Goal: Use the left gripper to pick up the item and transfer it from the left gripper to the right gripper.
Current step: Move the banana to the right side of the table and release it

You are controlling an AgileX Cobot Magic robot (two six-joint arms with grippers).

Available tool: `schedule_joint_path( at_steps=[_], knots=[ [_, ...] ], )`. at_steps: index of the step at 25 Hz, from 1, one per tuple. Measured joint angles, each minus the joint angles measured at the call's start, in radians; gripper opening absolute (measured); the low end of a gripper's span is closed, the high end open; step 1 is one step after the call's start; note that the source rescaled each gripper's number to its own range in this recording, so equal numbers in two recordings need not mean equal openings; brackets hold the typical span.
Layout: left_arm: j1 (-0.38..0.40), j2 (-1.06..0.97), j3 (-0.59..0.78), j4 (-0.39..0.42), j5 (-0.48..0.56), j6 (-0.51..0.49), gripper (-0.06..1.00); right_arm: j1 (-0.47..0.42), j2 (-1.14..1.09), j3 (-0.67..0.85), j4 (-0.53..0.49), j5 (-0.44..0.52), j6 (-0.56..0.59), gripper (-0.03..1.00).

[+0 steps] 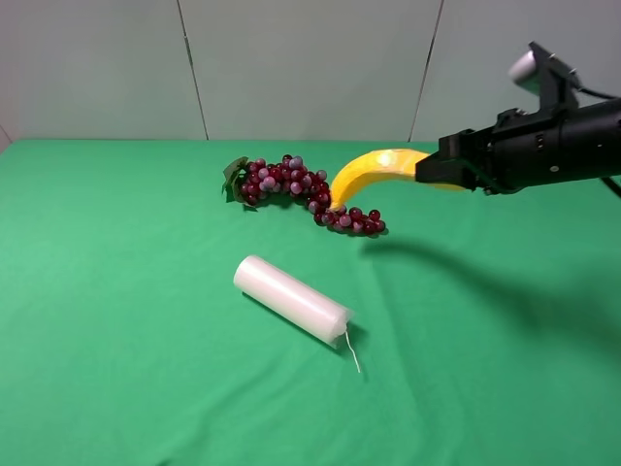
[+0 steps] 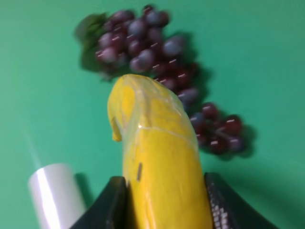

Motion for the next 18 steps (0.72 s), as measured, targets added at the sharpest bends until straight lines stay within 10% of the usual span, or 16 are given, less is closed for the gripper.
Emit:
schedule_joint_path(
  at_steps=[10,18],
  knots=[
    [0.000,0.000,0.000,0.000,0.000,0.000,0.92,-0.234,-0.109,0.000,-0.279,0.020,0.224,0.00],
    [0.000,0.000,0.000,0.000,0.000,0.000,0.92,-0.260,-0.109,0.000,-0.510,0.024,0.433,0.00]
  ],
)
